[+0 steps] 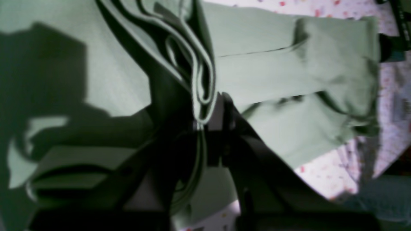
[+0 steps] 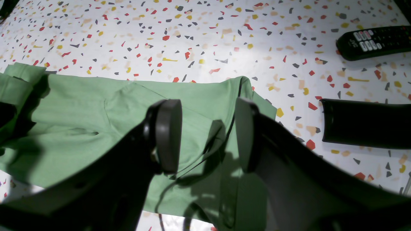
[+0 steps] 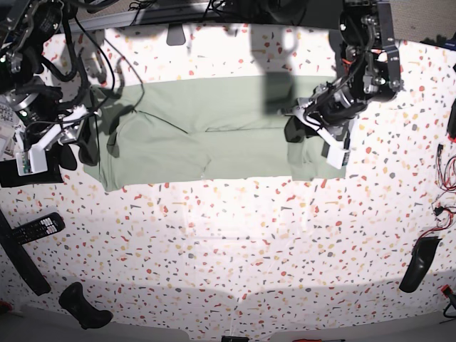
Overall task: Fold the T-shirt properly
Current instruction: 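Lower the folded end onto the shirt middle with the left gripper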
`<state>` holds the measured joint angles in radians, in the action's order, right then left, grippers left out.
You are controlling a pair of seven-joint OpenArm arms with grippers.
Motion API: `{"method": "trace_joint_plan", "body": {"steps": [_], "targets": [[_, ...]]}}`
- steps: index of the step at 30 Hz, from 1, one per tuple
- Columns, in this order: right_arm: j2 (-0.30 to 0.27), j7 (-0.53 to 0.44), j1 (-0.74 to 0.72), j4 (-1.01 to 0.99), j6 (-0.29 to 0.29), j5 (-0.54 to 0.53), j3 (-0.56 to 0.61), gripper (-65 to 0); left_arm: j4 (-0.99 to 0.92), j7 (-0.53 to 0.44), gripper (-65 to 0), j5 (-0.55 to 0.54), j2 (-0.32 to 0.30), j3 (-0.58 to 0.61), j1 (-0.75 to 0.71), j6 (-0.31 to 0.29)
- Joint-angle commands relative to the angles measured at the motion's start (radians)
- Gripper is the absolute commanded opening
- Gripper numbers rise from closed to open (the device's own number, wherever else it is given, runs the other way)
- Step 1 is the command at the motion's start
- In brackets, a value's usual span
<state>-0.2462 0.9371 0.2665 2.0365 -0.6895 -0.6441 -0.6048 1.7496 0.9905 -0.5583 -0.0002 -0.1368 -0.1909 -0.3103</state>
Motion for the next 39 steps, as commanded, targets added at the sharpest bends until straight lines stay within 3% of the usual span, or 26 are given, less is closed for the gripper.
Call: {"method": "trace_joint_plan", "body": {"steps": [1,9,13,15,17,19,24,26,29,32,37,39], "targets": [[-0.012,-0.023,-0.006,0.019,-0.009,-0.015,-0.005,-39.0,0.017,-0.019,-65.0,-0.028,0.0,0.001,0.009,-0.006],[-0.012,-0.023,-0.006,0.019,-0.009,-0.015,-0.005,-39.0,0.017,-0.019,-65.0,-0.031,0.0,0.001,0.009,-0.023],[-0.012,-0.023,-0.006,0.019,-0.009,-0.015,-0.005,-39.0,0.017,-0.019,-65.0,-0.191,0.0,0.001,0.009,-0.026],[-0.012,-0.023,-0.006,0.019,-0.009,-0.015,-0.005,-39.0,0.017,-0.019,-65.0,-0.264,0.001,0.001,0.009,-0.087],[-0.012,-0.023,-0.006,0.019,-0.009,-0.014,-0.005,-39.0,0.017,-0.019,-65.0,-0.259,0.005,0.001,0.009,-0.166],[-0.012,-0.02,-0.006,0.019,-0.009,-0.015,-0.005,-39.0,0.017,-0.02,-65.0,-0.244,0.005,0.001,0.009,-0.185],[-0.012,-0.008,-0.006,0.019,-0.009,-0.015,-0.005,-39.0,0.017,-0.02,-38.1,-0.195,0.005,0.001,0.009,-0.185],[-0.012,-0.008,-0.006,0.019,-0.009,-0.015,-0.005,-39.0,0.017,-0.02,-33.1,-0.237,0.005,0.001,0.009,-0.186],[-0.012,-0.008,-0.006,0.019,-0.009,-0.015,-0.005,-39.0,0.017,-0.02,-31.9,-0.285,0.005,0.001,0.011,-0.255],[-0.012,-0.007,-0.006,0.019,-0.009,-0.015,-0.005,-39.0,0.017,-0.034,-31.9,-0.254,0.001,0.001,0.022,-0.282],[-0.012,0.012,-0.006,0.019,-0.009,-0.015,-0.005,-39.0,0.018,-0.035,-31.9,-0.003,-0.019,0.0,0.076,-0.282],[-0.012,0.021,-0.006,0.019,-0.009,-0.015,-0.005,-39.0,0.018,0.017,-31.9,0.034,-0.034,0.0,0.095,-0.277]]}}
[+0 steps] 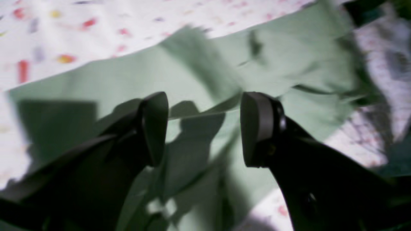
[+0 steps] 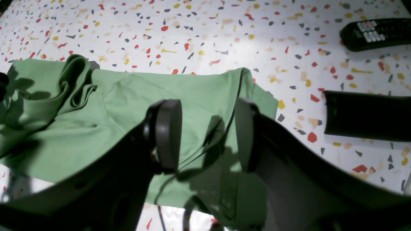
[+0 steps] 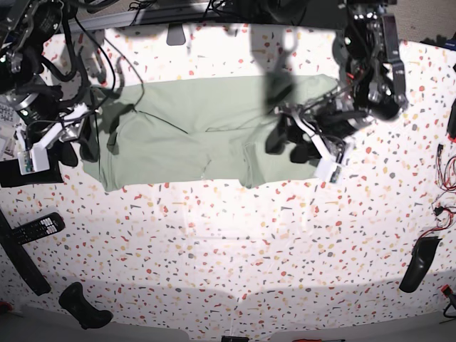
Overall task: Fold the T-shirt properly
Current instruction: 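Lower the folded end onto the shirt middle with the left gripper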
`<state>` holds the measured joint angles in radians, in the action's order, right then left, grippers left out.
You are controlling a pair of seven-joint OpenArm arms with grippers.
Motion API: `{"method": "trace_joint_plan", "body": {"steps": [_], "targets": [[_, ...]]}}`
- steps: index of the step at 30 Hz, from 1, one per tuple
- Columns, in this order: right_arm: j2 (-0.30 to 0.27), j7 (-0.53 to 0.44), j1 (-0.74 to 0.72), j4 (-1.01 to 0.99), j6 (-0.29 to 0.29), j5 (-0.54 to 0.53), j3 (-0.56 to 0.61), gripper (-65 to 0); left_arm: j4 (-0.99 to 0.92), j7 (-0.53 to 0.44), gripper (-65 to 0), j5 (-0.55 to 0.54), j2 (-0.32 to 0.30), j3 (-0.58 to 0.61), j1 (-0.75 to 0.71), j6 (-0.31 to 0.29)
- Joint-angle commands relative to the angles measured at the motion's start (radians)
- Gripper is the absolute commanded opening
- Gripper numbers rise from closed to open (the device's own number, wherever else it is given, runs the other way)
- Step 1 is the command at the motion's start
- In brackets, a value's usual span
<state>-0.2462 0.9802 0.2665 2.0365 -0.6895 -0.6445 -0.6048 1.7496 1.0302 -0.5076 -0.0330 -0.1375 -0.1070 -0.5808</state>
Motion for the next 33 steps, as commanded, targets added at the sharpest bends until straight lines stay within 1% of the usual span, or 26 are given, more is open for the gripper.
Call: {"method": "trace_joint_plan", "body": {"steps": [1,3,7,8,10,12,13,16,18,20,21,24,25,26,30,33], "targets": [[-0.012,-0.021,-0.006,0.019,-0.009,-0.014,-0.005,-39.0,0.018,0.019,-31.9,-0.021,-0.01,0.001,0.02,-0.006],[-0.012,-0.021,-0.006,0.019,-0.009,-0.016,-0.005,-39.0,0.017,0.075,-31.9,-0.047,-0.037,0.001,0.027,-0.007],[-0.011,-0.018,-0.006,0.019,-0.009,-0.022,-0.005,-39.0,0.017,0.081,-31.9,-0.051,-0.094,0.001,0.02,-0.006],[-0.011,-0.015,-0.006,0.019,-0.009,-0.022,-0.005,-39.0,0.017,0.081,-31.9,-0.068,-0.106,0.001,0.018,-0.006],[-0.011,-0.011,-0.006,0.019,-0.009,-0.022,-0.005,-39.0,0.017,0.09,-31.9,-0.136,-0.121,0.001,0.015,-0.007],[-0.011,-0.01,-0.006,0.019,-0.009,-0.022,-0.005,-39.0,0.017,0.094,-31.9,-0.179,-0.122,0.002,0.008,-0.012],[-0.011,-0.01,-0.006,0.019,-0.009,-0.022,-0.005,-39.0,0.017,0.091,-31.9,-0.177,-0.122,0.002,0.005,-0.016],[-0.011,-0.01,-0.006,0.019,-0.009,-0.022,-0.005,-39.0,0.015,0.08,-31.9,-0.119,-0.122,0.002,-0.002,-0.019],[-0.011,-0.01,-0.006,0.019,-0.009,-0.022,-0.005,-39.0,0.005,0.032,-31.9,-0.071,-0.122,0.002,-0.008,-0.018],[-0.011,-0.01,-0.006,0.019,-0.009,-0.022,-0.005,-39.0,-0.017,-0.007,-31.9,-0.067,-0.122,0.002,-0.009,-0.014],[-0.012,-0.01,-0.006,0.019,-0.009,-0.022,-0.005,-39.0,-0.029,-0.023,-31.9,-0.07,-0.122,0.002,-0.009,-0.004],[-0.011,-0.01,-0.006,0.019,-0.009,-0.022,-0.005,-39.0,-0.056,-0.091,-31.9,-0.065,-0.114,0.002,-0.009,0.087],[-0.011,-0.008,-0.006,0.019,-0.009,-0.022,-0.005,-39.0,-0.056,-0.1,-31.9,-0.065,-0.113,0.002,-0.009,0.101],[-0.011,-0.006,-0.006,0.019,-0.009,-0.022,-0.005,-39.0,-0.056,-0.1,-31.9,-0.065,-0.111,0.002,-0.009,0.11],[-0.012,-0.007,-0.006,0.019,-0.009,-0.022,-0.005,-39.0,-0.056,-0.098,-31.9,-0.065,-0.111,0.002,-0.01,0.11],[-0.012,-0.007,-0.006,0.019,-0.009,-0.022,-0.005,-39.0,-0.056,-0.054,-31.9,-0.087,-0.109,0.002,-0.01,0.111]]}}
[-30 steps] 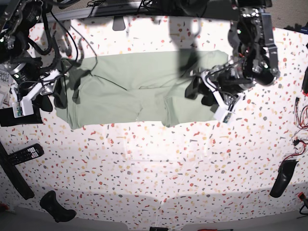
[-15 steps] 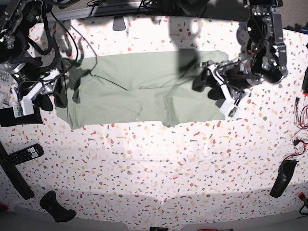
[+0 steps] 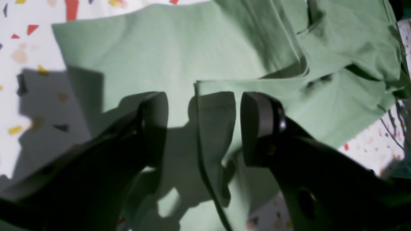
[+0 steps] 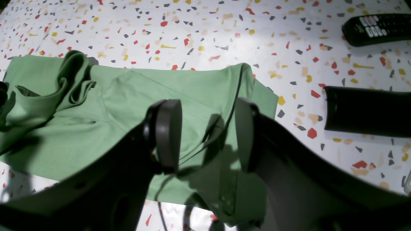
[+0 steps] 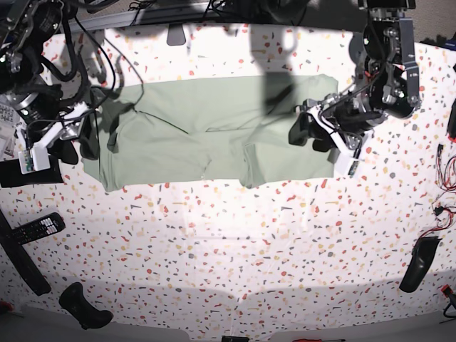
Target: Fold the T-shirt properly
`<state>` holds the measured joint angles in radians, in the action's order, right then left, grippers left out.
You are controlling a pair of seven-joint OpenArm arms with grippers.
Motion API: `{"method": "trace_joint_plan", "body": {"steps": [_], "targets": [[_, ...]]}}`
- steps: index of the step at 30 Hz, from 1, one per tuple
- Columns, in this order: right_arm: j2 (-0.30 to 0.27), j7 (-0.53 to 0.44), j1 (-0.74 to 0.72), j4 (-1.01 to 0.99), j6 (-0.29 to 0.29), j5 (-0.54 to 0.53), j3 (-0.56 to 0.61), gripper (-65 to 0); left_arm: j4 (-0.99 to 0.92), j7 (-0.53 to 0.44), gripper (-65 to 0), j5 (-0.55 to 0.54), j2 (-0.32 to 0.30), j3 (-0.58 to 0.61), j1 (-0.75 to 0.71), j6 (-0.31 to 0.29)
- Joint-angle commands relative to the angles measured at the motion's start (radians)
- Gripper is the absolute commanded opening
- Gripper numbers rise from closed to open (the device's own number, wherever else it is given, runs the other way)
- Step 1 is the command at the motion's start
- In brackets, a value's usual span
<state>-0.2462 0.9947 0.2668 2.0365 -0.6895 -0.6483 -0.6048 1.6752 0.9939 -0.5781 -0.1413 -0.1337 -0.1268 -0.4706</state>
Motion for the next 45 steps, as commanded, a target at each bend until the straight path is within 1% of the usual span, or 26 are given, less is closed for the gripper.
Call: {"method": "trace_joint_plan", "body": {"steps": [1,3,10,12,14,15,17,19,22,25,26,30,32,34,37,39,41,42,45], "targets": [[-0.012,-0.022,-0.006,0.019,-0.009,-0.018,-0.005,-39.0,0.018,0.004,-31.9,-0.027,0.002,-0.002,0.01,0.0],[-0.012,-0.022,-0.006,0.019,-0.009,-0.018,-0.005,-39.0,0.018,0.032,-31.9,-0.035,0.017,-0.002,0.01,0.0],[-0.012,-0.022,-0.006,0.019,-0.009,-0.018,-0.005,-39.0,0.018,0.034,-31.9,-0.031,0.116,-0.002,-0.028,-0.002],[-0.012,-0.022,-0.006,0.019,-0.009,-0.018,-0.005,-39.0,0.018,0.038,-31.9,-0.032,0.137,-0.002,-0.042,-0.013],[-0.012,-0.022,-0.006,0.019,-0.009,-0.018,-0.005,-39.0,0.019,0.075,-31.9,-0.039,0.145,-0.002,-0.044,-0.029],[-0.012,-0.022,-0.006,0.019,-0.009,-0.018,-0.005,-39.0,0.019,0.103,-31.9,-0.062,0.146,-0.002,-0.042,-0.032],[-0.012,-0.023,-0.006,0.019,-0.009,-0.018,-0.005,-39.0,0.02,0.166,-31.9,-0.145,0.146,-0.002,-0.036,-0.032],[-0.012,-0.026,-0.006,0.019,-0.009,-0.018,-0.005,-39.0,0.022,0.214,-31.9,-0.265,0.146,-0.002,-0.034,-0.032],[-0.012,-0.026,-0.006,0.019,-0.009,-0.018,-0.005,-39.0,0.023,0.239,-31.9,-0.435,0.146,-0.002,-0.037,-0.035],[-0.012,-0.026,-0.006,0.019,-0.009,-0.018,-0.005,-39.0,0.023,0.256,-31.9,-0.513,0.146,-0.002,-0.037,-0.089],[-0.012,-0.026,-0.006,0.019,-0.009,-0.018,-0.005,-39.0,0.023,0.261,-31.9,-0.527,0.146,-0.002,-0.037,-0.097],[-0.012,-0.026,-0.006,0.019,-0.009,-0.017,-0.005,-39.0,0.023,0.262,-31.9,-0.529,0.146,-0.002,-0.036,-0.107],[-0.012,-0.026,-0.006,0.019,-0.009,-0.012,-0.005,-39.0,0.023,0.247,-31.9,-0.528,0.146,-0.002,-0.036,-0.107],[-0.012,-0.057,-0.006,0.016,-0.009,0.023,-0.005,-39.0,0.023,0.203,-31.9,-0.51,0.146,-0.002,-0.036,-0.107],[-0.012,-0.146,-0.006,0.001,-0.009,0.126,-0.005,-38.9,0.023,0.112,-31.9,-0.458,0.146,-0.002,-0.036,-0.107],[-0.012,-0.144,-0.006,-0.006,-0.009,0.15,-0.005,-38.9,0.023,0.081,-31.9,-0.423,0.146,-0.002,-0.036,-0.107],[-0.012,-0.115,-0.006,-0.008,-0.009,0.148,-0.005,-38.8,0.023,0.076,-31.9,-0.396,0.146,-0.002,-0.036,-0.107],[-0.012,-0.107,-0.006,-0.008,-0.009,0.148,-0.005,-37.1,0.023,0.077,-31.9,-0.382,0.146,-0.002,-0.036,-0.109],[-0.012,-0.113,-0.006,-0.008,-0.009,0.148,-0.005,-24.1,0.023,0.079,-31.9,-0.364,0.146,-0.002,-0.036,-0.124]]}}
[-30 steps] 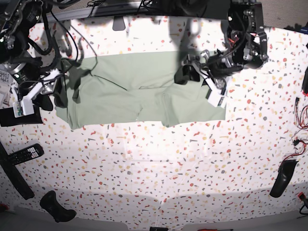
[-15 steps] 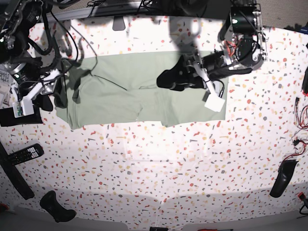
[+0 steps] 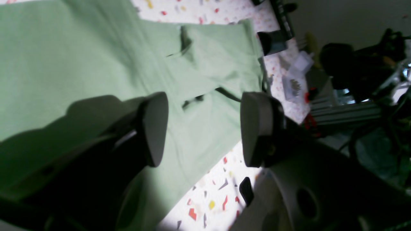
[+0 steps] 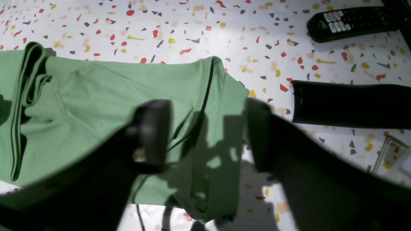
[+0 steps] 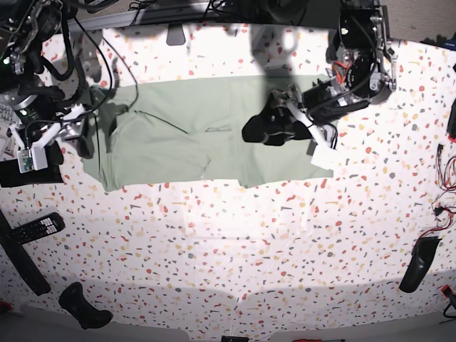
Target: Fold the T-shirt properly
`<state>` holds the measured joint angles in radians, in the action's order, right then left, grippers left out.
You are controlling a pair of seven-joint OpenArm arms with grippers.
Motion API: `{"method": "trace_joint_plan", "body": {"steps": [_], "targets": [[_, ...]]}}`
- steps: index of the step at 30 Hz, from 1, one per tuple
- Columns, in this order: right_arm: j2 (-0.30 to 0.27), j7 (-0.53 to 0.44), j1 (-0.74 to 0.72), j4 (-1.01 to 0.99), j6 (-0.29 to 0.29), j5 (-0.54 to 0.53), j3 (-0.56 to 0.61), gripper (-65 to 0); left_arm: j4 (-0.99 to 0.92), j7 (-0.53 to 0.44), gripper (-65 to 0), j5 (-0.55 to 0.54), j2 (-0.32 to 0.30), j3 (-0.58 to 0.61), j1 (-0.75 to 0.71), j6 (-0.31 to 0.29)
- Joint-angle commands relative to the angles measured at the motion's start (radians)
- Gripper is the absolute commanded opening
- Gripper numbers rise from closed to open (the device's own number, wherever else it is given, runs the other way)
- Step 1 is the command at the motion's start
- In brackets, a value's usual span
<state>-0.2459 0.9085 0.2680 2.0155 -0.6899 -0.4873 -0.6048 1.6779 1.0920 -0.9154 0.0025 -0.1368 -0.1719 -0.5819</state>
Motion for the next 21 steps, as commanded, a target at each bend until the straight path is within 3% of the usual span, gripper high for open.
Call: {"method": "trace_joint_plan", "body": {"steps": [1,9,13,17,21], "targets": [[-0.012,-0.038,-0.008,0.013,-0.008,-0.014,-0.005,-20.6,0.02,-0.016,-31.9,-0.027,0.002,0.001,0.009,-0.018],[-0.012,-0.056,-0.039,-0.056,0.183,-0.008,-0.006,-19.5,0.02,-0.016,-31.9,-0.027,0.002,0.001,0.009,-0.018],[-0.012,-0.04,-0.087,-0.162,0.183,-0.006,-0.005,-19.5,0.02,-0.009,-31.9,-0.027,0.002,0.001,0.009,-0.018],[-0.012,0.071,-0.122,-0.269,0.18,-0.014,-0.005,-19.5,0.019,0.0,-31.9,-0.027,0.002,0.001,0.008,-0.018],[-0.013,-0.001,-0.122,-0.336,0.137,-0.007,-0.006,-19.6,0.02,-0.001,-31.9,-0.027,0.002,0.001,0.009,-0.018]]}}
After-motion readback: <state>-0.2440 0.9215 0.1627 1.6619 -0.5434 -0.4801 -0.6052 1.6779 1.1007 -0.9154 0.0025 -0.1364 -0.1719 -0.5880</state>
